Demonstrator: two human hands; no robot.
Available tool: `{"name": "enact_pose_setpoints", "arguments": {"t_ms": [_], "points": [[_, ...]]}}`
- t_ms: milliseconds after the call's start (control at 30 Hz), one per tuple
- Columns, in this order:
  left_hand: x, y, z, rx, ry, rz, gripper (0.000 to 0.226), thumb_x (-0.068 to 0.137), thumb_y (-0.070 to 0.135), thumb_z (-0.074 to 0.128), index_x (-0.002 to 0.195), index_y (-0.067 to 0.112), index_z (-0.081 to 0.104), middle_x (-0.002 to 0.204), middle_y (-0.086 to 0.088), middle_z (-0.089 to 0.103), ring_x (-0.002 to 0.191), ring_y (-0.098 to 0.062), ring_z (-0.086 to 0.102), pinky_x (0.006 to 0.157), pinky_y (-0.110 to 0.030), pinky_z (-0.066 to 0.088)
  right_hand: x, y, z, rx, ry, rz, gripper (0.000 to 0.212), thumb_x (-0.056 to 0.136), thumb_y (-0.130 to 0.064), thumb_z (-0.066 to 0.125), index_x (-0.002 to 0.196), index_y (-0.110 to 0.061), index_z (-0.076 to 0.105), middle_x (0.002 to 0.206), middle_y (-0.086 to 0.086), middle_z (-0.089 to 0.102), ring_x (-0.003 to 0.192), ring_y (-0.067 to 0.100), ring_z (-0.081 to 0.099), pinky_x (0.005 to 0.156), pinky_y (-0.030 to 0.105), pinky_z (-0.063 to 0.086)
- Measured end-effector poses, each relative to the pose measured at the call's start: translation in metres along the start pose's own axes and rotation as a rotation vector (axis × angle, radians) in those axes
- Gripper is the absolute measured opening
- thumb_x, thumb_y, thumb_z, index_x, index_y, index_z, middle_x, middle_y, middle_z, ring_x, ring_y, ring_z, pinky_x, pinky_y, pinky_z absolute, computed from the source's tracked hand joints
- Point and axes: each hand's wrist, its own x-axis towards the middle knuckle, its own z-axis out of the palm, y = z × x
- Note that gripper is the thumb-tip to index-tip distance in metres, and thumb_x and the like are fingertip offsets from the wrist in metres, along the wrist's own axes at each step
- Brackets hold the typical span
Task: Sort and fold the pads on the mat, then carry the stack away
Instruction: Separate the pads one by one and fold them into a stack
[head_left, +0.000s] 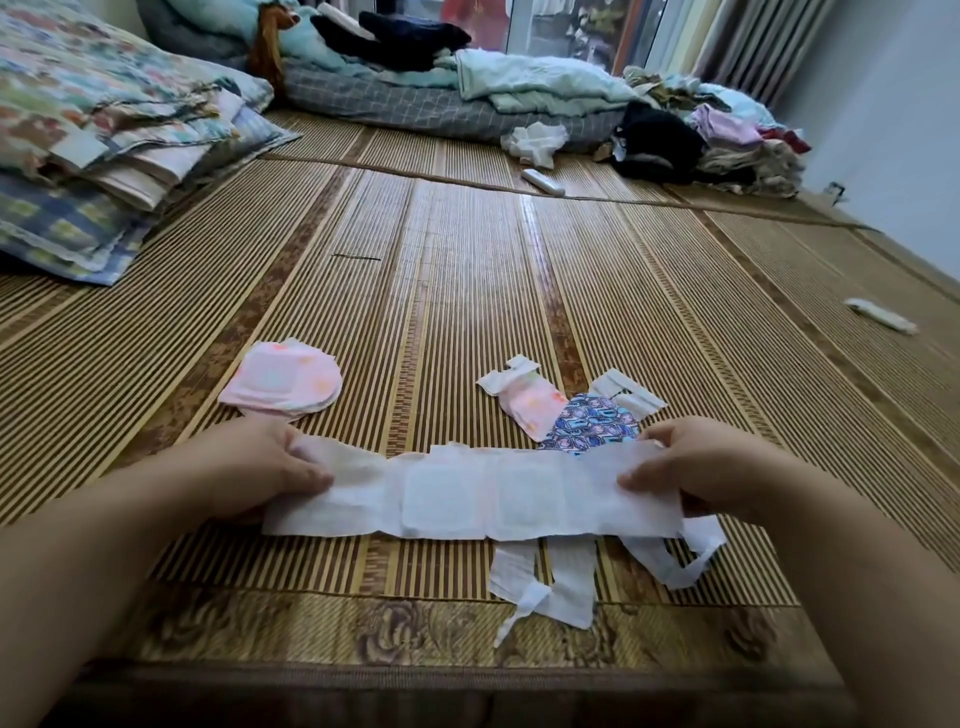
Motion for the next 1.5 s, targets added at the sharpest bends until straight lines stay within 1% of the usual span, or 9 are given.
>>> {"name": "enact_pose_setpoints", "arguments": {"t_ms": [133, 267, 467, 600, 700, 867, 1067, 1267, 1500], "points": [[-0.003, -0.001, -0.007, -0.134, 0.025, -0.020, 0.024, 0.078, 0.030, 0.074, 0.066, 0.009, 0.072, 0.061, -0.007, 0.068, 0.055, -0.021, 0.059, 0.050, -0.029, 0.044, -0.003, 0.002, -0.005, 0.041, 0.075, 0.034, 0.030, 0.075, -0.011, 0.076, 0.093, 0.010, 0.065, 0.082, 0.029, 0.067, 0.071, 0.036, 0.062, 0.075, 0.048, 0.054], [-0.009, 0.004, -0.012, -0.245, 0.009, 0.031, 0.022, 0.076, 0.031, 0.075, 0.076, 0.009, 0.074, 0.063, -0.009, 0.070, 0.050, -0.019, 0.060, 0.042, -0.025, 0.043, -0.007, -0.011, 0.004, 0.159, 0.111, -0.038, 0.020, 0.073, -0.011, 0.078, 0.083, 0.002, 0.066, 0.077, 0.021, 0.072, 0.069, 0.033, 0.070, 0.075, 0.052, 0.058], [-0.011, 0.020, -0.001, -0.274, 0.031, 0.103, 0.022, 0.079, 0.031, 0.072, 0.076, 0.008, 0.071, 0.049, -0.001, 0.063, 0.040, -0.009, 0.053, 0.036, -0.020, 0.037, -0.013, -0.041, 0.052, 0.140, 0.005, -0.165, 0.017, 0.077, -0.021, 0.076, 0.076, -0.007, 0.066, 0.064, 0.008, 0.063, 0.051, 0.016, 0.060, 0.051, 0.029, 0.054], [-0.011, 0.031, 0.006, -0.326, -0.012, 0.125, 0.020, 0.080, 0.029, 0.071, 0.080, 0.009, 0.071, 0.049, 0.001, 0.063, 0.042, -0.007, 0.053, 0.037, -0.019, 0.038, -0.010, -0.051, 0.073, 0.115, -0.054, -0.127, 0.028, 0.089, -0.035, 0.061, 0.093, -0.008, 0.066, 0.077, 0.007, 0.070, 0.059, 0.016, 0.066, 0.055, 0.027, 0.051], [-0.009, 0.039, 0.012, -0.323, -0.021, 0.152, 0.020, 0.080, 0.029, 0.071, 0.078, 0.009, 0.070, 0.044, 0.005, 0.060, 0.036, -0.003, 0.049, 0.034, -0.016, 0.035, -0.007, -0.054, 0.078, 0.143, -0.038, -0.078, 0.021, 0.093, -0.020, 0.054, 0.095, -0.004, 0.066, 0.078, 0.012, 0.070, 0.060, 0.020, 0.064, 0.062, 0.031, 0.051], [-0.008, 0.052, 0.022, -0.325, -0.058, 0.192, 0.020, 0.080, 0.031, 0.072, 0.075, 0.012, 0.069, 0.046, 0.005, 0.061, 0.037, -0.005, 0.051, 0.036, -0.017, 0.037, -0.001, -0.047, 0.089, -0.390, 0.159, -0.238, 0.026, 0.076, -0.008, 0.066, 0.099, -0.020, 0.072, 0.096, 0.004, 0.072, 0.086, 0.020, 0.066, 0.078, 0.033, 0.056], [-0.007, 0.068, 0.039, -0.267, -0.091, 0.209, 0.022, 0.082, 0.033, 0.069, 0.078, 0.012, 0.068, 0.051, 0.003, 0.065, 0.043, -0.007, 0.058, 0.046, -0.024, 0.044, 0.000, -0.043, 0.094, -0.479, 0.291, -0.359, 0.016, 0.071, -0.021, 0.071, 0.081, -0.025, 0.059, 0.071, -0.007, 0.055, 0.068, 0.015, 0.052, 0.047, 0.024, 0.033], [-0.005, 0.081, 0.060, -0.059, -0.221, 0.217, 0.036, 0.084, 0.056, 0.054, 0.098, 0.025, 0.067, 0.078, 0.008, 0.072, 0.066, -0.007, 0.069, 0.061, -0.027, 0.052, 0.001, -0.039, 0.091, -0.511, 0.292, -0.331, 0.019, 0.072, -0.037, 0.072, 0.080, -0.026, 0.058, 0.076, -0.006, 0.055, 0.080, 0.018, 0.057, 0.059, 0.029, 0.040], [0.010, 0.054, 0.025, 0.147, 0.201, 0.202, 0.027, 0.085, 0.050, 0.058, 0.080, 0.024, 0.066, 0.072, 0.004, 0.066, 0.065, -0.011, 0.060, 0.056, -0.026, 0.048, -0.001, -0.028, 0.051, -0.328, 0.365, -0.310, 0.022, 0.082, -0.035, 0.068, 0.064, -0.024, 0.060, 0.062, -0.007, 0.062, 0.057, 0.008, 0.056, 0.047, 0.022, 0.035]]}}
